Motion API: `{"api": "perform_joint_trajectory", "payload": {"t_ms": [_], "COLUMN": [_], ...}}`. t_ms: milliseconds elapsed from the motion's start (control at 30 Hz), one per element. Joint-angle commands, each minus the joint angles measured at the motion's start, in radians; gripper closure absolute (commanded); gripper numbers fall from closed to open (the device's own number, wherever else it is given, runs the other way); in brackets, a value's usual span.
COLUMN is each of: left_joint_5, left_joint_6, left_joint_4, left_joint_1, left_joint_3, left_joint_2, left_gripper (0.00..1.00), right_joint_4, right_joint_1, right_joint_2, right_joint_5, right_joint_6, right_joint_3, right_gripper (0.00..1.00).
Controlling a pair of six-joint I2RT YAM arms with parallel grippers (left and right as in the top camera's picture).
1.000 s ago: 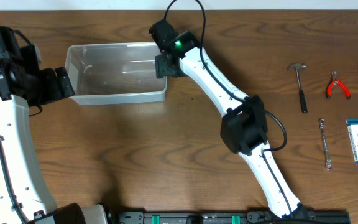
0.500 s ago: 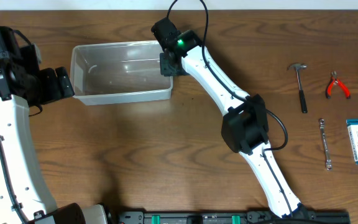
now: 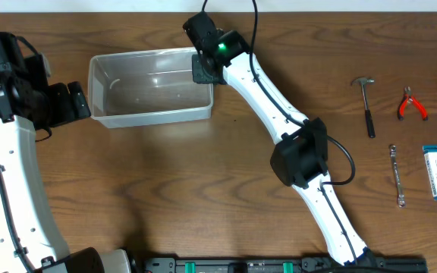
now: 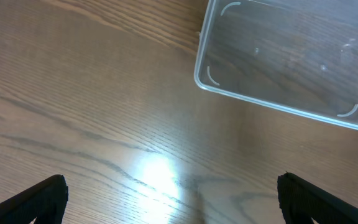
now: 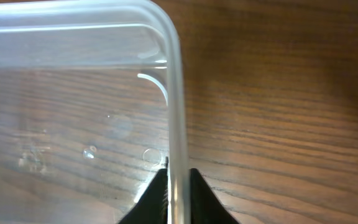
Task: Pack container
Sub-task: 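Drag the gripped container rightward toward the table center with the right gripper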
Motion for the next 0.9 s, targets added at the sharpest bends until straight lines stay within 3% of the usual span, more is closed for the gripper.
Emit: {"api": "perform_joint_trajectory", "payload": {"t_ms": [0, 867], "left_joint_5": [0.01, 0.01], "left_joint_6": [-0.009, -0.009], "left_joint_4": [-0.003, -0.022], "left_joint_1": [0.005, 0.005], "left_joint_3": [0.006, 0.006], "left_joint_2": [-0.006, -0.006], "left_gripper": [0.02, 0.02], "right_joint_4": [-0.005, -0.135], "right_joint_1": [-0.001, -0.001], "right_joint_2": [-0.004, -0.077], "right_joint_5": [0.014, 0.1], "right_joint_6": [0.001, -0.005], "right_joint_3": [0.047, 0.052], "right_gripper": [0.95, 0.99]}}
